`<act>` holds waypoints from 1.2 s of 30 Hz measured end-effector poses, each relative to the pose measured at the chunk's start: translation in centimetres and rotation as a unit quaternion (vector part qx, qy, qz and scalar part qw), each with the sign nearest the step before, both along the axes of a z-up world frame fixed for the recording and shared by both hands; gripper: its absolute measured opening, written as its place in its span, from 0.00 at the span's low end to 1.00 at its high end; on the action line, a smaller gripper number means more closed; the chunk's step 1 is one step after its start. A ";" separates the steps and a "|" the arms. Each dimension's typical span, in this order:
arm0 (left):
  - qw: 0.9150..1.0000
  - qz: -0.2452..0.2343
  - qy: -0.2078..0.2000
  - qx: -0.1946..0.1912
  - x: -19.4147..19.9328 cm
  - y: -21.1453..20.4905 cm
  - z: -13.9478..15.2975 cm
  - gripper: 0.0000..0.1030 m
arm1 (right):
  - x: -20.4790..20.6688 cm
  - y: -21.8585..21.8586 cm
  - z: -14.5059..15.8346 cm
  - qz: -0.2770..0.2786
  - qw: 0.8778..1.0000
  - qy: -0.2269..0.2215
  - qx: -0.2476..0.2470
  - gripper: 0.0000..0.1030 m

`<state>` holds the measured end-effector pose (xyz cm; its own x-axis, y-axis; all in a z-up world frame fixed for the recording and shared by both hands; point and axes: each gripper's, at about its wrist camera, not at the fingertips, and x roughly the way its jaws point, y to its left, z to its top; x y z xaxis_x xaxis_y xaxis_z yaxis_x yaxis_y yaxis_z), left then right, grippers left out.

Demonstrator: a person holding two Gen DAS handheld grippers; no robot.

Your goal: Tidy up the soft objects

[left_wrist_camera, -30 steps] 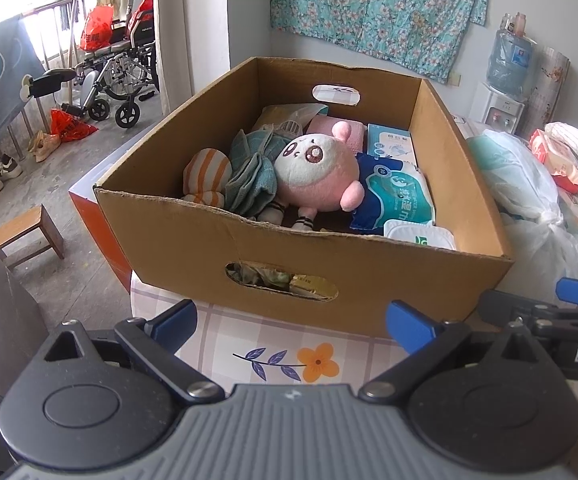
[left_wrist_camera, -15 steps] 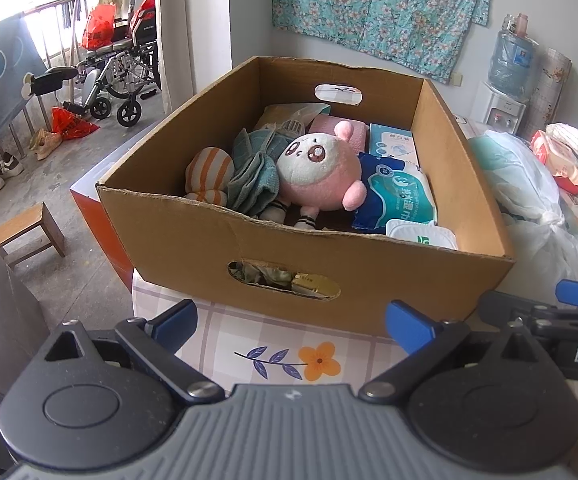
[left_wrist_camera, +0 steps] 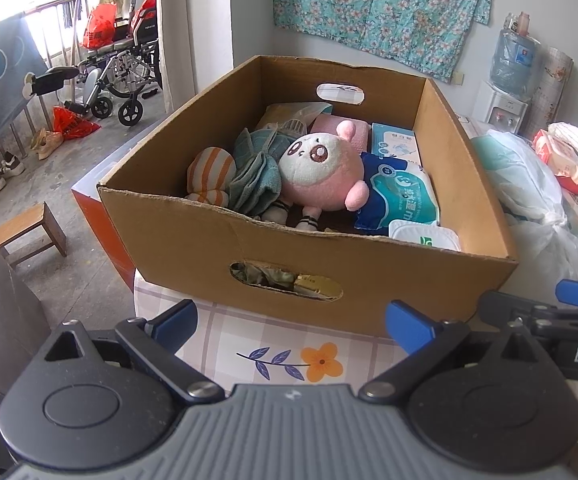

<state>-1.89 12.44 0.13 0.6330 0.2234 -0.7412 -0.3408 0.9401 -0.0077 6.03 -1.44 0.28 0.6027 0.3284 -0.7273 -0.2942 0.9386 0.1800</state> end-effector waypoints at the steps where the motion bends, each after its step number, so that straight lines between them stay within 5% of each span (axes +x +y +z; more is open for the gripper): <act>1: 1.000 0.001 0.000 0.000 0.0 0.0 0.0 0.98 | 0.0 0.0 0.0 0.000 1.000 0.000 0.000 0.99; 36: 1.000 0.003 0.012 -0.010 0.2 -0.6 -0.2 0.99 | 0.2 -0.5 -0.1 -0.004 1.000 0.002 0.008 0.99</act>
